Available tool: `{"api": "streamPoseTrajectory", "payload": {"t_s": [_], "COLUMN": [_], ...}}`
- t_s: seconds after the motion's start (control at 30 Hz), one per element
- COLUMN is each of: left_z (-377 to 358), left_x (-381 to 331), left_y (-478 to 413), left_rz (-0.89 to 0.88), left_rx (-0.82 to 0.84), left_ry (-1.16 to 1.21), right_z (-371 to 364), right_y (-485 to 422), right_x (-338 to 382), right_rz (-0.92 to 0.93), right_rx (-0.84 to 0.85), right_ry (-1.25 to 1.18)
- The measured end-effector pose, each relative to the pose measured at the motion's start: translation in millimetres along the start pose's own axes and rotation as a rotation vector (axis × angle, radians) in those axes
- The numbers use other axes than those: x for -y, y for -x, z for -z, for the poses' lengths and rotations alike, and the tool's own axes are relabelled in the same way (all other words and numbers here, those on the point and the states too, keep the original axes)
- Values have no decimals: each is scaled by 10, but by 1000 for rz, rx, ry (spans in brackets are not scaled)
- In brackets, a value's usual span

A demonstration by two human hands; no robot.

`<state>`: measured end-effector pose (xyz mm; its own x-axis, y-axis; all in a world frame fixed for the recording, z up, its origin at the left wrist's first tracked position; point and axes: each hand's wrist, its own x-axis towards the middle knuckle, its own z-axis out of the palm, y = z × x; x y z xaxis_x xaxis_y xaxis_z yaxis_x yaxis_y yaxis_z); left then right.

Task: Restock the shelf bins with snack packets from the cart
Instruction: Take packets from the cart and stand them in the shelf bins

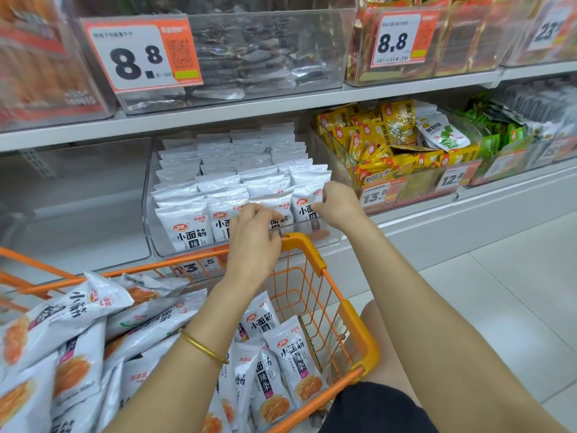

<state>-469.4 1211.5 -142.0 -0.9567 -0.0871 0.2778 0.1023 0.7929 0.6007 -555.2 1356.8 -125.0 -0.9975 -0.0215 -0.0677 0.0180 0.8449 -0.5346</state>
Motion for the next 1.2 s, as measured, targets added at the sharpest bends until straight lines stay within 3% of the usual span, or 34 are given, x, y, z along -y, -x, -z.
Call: {"api": "streamPoseTrajectory", "payload": {"t_s": [0.2, 0.33, 0.43, 0.5, 0.63, 0.8, 1.03, 1.13, 1.2], "left_z": [-9, -10, -3, -3, -8, 6, 110, 246, 374], "left_x": [51, 93, 113, 115, 96, 87, 125, 149, 212], "left_y": [-14, -6, 9, 11, 17, 33, 151, 308, 452], "left_rz": [-18, -32, -44, -46, -47, -59, -95, -88, -75], "left_rx": [20, 47, 56, 52, 55, 65, 66, 22, -26], "left_ry": [21, 13, 28, 32, 48, 24, -26, -25, -45], "right_z": [-77, -180, -254, -258, -269, -207, -91, -160, -276], "right_y": [61, 82, 141, 148, 122, 160, 488, 705, 847], "right_x": [-20, -4, -39, -30, -42, -11, 105, 255, 412], "right_rz": [-42, -100, 87, 206, 153, 119, 177, 321, 465], "right_rx": [-94, -284, -448, -432, -346, -314, -500, -499, -382], "right_ry": [71, 15, 20, 39, 206, 165, 89, 7, -46]}}
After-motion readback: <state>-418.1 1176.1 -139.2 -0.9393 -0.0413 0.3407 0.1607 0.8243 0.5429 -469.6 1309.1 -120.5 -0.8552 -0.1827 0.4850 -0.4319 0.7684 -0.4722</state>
